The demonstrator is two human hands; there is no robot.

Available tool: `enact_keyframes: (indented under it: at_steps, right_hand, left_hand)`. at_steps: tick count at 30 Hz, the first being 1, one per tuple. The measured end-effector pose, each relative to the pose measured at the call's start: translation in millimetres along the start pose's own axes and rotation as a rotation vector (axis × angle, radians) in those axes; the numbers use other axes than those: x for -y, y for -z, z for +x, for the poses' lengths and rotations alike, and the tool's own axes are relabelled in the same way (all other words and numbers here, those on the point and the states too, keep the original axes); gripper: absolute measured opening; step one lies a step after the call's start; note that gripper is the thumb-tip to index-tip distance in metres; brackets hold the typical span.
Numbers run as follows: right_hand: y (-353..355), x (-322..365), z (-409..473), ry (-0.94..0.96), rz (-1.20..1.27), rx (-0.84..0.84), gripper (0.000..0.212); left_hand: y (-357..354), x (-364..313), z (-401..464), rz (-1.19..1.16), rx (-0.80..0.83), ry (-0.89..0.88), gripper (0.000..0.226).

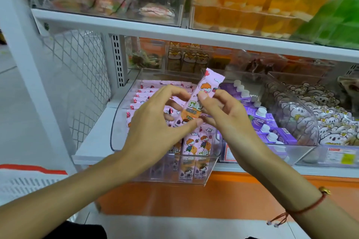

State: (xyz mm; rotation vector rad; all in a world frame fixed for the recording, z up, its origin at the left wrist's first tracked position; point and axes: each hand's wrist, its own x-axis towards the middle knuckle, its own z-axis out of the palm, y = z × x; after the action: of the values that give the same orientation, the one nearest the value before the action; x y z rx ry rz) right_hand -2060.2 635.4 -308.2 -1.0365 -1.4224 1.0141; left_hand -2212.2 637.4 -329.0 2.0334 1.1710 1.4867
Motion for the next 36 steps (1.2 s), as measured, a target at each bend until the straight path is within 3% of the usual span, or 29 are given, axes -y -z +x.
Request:
enact_keyframes:
  at_steps: [2,6,8,11,14,19,24,29,36]
  right_hand:
    - [0.8,-0.8,-0.3,0.030,0.033,-0.033,0.019]
    - [6.9,2.8,1.7,0.033,0.152,0.003,0.053]
    - [3.7,5.4,0.4,0.109,0.097,0.009,0.039]
    - [-4.3,4.9,-3.8,0.233,-0.021,-0.113,0.020]
    - [-7.9,3.8,-7.7,0.277,-0.027,-0.202,0.025]
    - [-11.1,8.4,-12.4,0.283,-0.067,-0.171,0.031]
    - [-2.6,17.4,-7.0,0.211,-0.197,-0.105,0.022]
    - [-3.7,13.4,-3.7,0.016,-0.151,-0.127,0.020]
    - [-4.7,12.0,-0.8,-0.128,-0.120,-0.071,0.026]
  left_hand:
    - [0.4,1.8,1.7,-0.016,-0.004,-0.018,0.039]
    - [1.5,5.3,3.7,-0.086,0.032,-0.042,0.026]
    - [1.2,6.7,3.3,-0.059,0.074,-0.053,0.023]
    - [-1.7,7.3,2.3,0.008,0.077,-0.037,0.033]
    - [-4.5,4.9,0.9,0.005,0.015,-0.044,0.039]
    - [-0.3,-0.8,4.8,-0.107,0.004,0.006,0.038]
    - [8.7,-6.7,12.6,-0.345,0.147,0.177,0.027]
    - [12.3,-10.0,17.6,-0.650,0.349,0.649,0.028]
    - [13.1,-5.4,20.7,-0.685,0.307,0.767,0.018]
